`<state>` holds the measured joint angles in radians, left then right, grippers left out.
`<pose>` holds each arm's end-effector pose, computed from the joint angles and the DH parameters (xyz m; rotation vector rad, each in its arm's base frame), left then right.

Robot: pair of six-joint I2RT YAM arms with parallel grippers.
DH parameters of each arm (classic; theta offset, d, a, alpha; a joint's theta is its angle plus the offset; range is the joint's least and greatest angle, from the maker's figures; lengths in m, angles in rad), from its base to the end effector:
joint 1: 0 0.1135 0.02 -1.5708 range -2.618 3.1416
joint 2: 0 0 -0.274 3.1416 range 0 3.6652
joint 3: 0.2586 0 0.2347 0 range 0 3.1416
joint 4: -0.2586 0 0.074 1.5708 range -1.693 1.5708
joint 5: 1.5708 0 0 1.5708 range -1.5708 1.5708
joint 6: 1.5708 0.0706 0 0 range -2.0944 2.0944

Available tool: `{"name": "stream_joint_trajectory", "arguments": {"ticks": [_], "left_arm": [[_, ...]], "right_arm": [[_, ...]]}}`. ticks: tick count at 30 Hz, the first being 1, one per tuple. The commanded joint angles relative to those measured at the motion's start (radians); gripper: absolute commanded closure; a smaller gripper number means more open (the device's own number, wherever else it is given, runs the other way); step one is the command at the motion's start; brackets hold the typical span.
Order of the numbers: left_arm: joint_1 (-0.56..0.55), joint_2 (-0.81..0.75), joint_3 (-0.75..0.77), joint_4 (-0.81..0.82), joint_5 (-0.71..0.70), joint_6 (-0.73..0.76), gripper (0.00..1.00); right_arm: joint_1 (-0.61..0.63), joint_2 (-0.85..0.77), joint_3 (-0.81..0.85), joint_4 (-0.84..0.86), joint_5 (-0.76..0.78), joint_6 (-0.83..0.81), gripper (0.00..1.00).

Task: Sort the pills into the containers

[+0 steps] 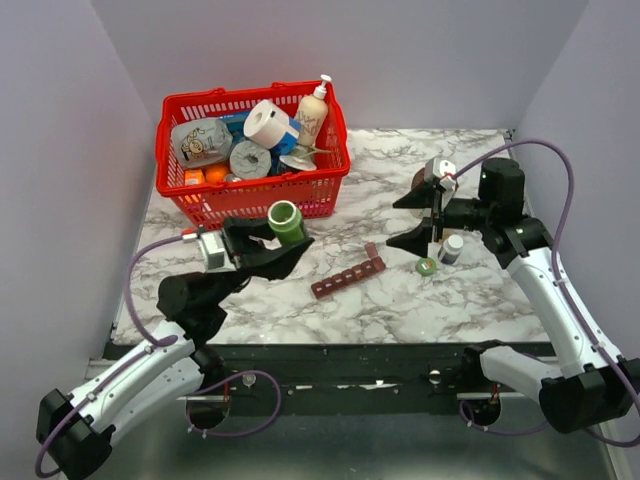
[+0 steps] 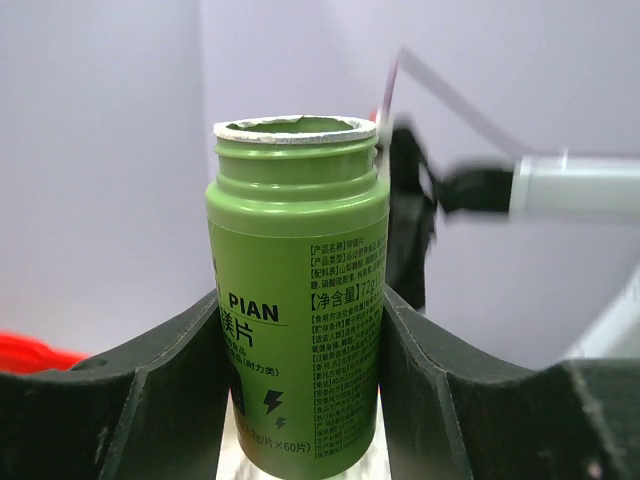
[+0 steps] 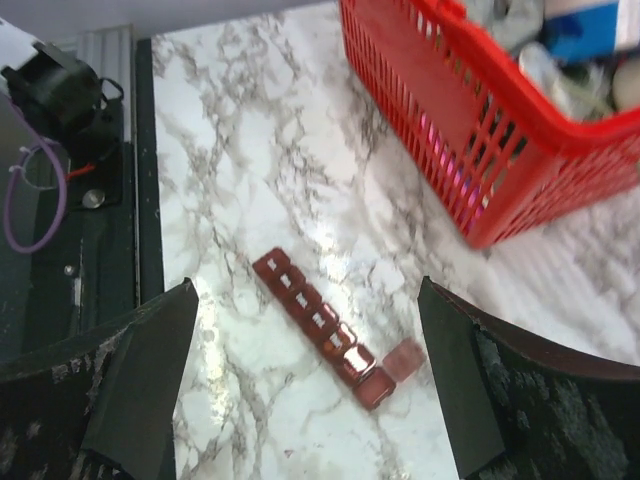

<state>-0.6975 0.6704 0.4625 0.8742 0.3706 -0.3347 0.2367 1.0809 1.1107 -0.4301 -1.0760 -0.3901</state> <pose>0.0982 -0.1157 0.3820 0.5297 0.8647 -1.1152 0.1945 0.1108 0.3801 -1.1820 1.4322 0.9397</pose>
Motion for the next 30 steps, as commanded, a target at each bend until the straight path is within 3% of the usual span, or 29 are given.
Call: {"name": "stream_joint_trajectory", "arguments": {"ticks": [1,5,9,11,14,15,17,19,24,28,30], "left_arm": [[0.029,0.024,0.031,0.445,-0.183,-0.173,1.0],[0.044,0.057,0.059,0.563,-0.239,-0.256,1.0],[0.082,0.093,0.082,0.488,-0.24,-0.337,1.0],[0.195,0.139,0.077,0.488,-0.219,-0.526,1.0],[0.379,0.274,0.113,0.615,-0.02,-0.741,1.0],[0.406,0.312,0.145,0.675,0.017,-0.889,1.0],[0.453,0.43,0.203,0.745,0.206,-0.989,1.0],[0.48,0.495,0.277,0.776,0.369,-0.992,1.0],[0.495,0.551,0.33,0.822,0.523,-0.995,1.0],[0.422,0.564,0.424,0.815,0.695,-0.971,1.0],[0.426,0.545,0.453,0.722,0.792,-0.856,1.0]], "right_arm": [[-0.026,0.007,-0.093,0.079,0.039,-0.004,0.0],[-0.037,0.019,-0.138,0.116,0.03,0.005,0.0],[-0.045,0.02,-0.15,0.137,0.019,0.022,0.0],[-0.045,0.016,-0.153,0.14,0.018,0.023,0.0],[-0.046,0.01,-0.158,0.146,0.018,0.025,0.0],[-0.048,0.01,-0.161,0.146,0.016,0.026,0.0],[-0.051,0.007,-0.161,0.148,0.014,0.027,0.0],[-0.053,0.004,-0.163,0.149,0.013,0.028,0.0],[-0.059,0.004,-0.169,0.154,0.016,0.03,0.0],[-0.06,0.011,-0.169,0.162,0.01,0.034,0.0],[-0.062,0.014,-0.163,0.162,0.011,0.036,0.0]]}}
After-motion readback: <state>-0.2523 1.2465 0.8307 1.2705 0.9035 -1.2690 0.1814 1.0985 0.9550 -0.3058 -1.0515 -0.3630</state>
